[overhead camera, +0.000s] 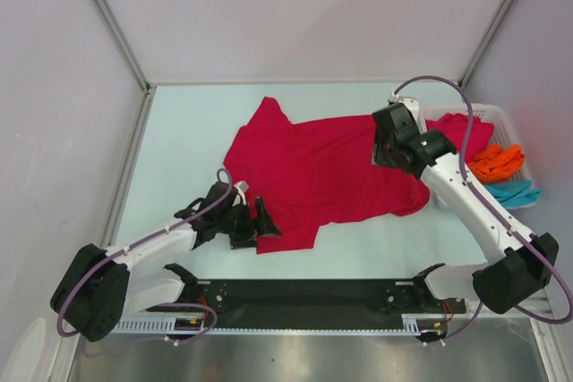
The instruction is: Fold and stack the t-shirts
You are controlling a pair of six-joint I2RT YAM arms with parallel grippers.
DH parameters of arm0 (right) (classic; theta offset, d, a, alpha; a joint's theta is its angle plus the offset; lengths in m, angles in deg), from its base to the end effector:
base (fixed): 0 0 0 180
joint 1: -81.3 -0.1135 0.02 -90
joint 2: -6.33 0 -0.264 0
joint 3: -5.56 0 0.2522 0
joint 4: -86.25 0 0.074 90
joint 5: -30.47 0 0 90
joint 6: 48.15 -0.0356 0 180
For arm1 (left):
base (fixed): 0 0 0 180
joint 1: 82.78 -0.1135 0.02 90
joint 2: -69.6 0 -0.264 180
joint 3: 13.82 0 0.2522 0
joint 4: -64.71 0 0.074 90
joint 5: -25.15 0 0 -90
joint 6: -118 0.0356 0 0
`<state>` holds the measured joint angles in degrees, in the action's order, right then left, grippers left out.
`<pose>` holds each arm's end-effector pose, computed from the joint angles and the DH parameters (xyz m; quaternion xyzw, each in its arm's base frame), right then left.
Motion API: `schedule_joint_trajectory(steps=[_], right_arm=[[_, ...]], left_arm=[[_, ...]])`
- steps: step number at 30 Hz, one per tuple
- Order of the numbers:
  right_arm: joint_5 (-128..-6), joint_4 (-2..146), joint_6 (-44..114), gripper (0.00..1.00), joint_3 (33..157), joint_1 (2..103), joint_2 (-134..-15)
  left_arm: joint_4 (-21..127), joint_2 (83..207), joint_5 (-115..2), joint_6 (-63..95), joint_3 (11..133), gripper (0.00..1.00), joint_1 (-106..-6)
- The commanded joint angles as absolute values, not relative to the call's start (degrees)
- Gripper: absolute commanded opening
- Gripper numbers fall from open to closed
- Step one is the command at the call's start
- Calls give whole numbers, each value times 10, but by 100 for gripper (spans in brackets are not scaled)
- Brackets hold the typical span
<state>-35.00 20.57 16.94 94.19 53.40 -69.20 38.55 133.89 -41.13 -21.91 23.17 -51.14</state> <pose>0.2405 0.1106 0.3418 0.0440 0.9270 -0.0408 0.3702 0.1568 -0.1135 0.1501 -0.0839 0.9278 -0.3482 0.1049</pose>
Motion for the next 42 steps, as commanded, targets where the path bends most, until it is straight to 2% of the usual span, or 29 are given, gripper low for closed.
schedule_joint_trajectory(steps=[1, 6, 18, 21, 23, 25, 26, 28, 34, 37, 42], right_arm=[[-350, 177, 161, 52, 937, 535, -671], [-380, 179, 160, 53, 927, 547, -682], [-399, 166, 173, 53, 978, 554, -715], [-398, 157, 175, 52, 988, 560, -719], [-398, 151, 176, 52, 988, 563, -722], [-398, 144, 173, 52, 984, 563, -724], [-397, 142, 172, 52, 981, 564, -724], [-398, 139, 169, 52, 974, 567, -724], [-424, 158, 157, 52, 932, 572, -726], [-439, 168, 150, 52, 902, 572, -731], [-467, 181, 127, 54, 831, 569, -721]], left_arm=[[358, 1303, -450, -230, 220, 100, -492], [351, 1303, -473, -225, 210, 100, -489], [491, 1452, -473, -221, 179, 100, -474], [545, 1497, -440, -220, 173, 84, -472], [574, 1516, -418, -220, 173, 57, -472], [578, 1513, -413, -224, 178, 13, -471], [573, 1506, -411, -224, 182, 4, -471], [538, 1485, -409, -212, 196, 0, -471], [402, 1388, -402, -190, 287, 0, -472], [328, 1346, -400, -176, 378, 0, -480], [262, 1303, -383, -160, 439, 0, -526]])
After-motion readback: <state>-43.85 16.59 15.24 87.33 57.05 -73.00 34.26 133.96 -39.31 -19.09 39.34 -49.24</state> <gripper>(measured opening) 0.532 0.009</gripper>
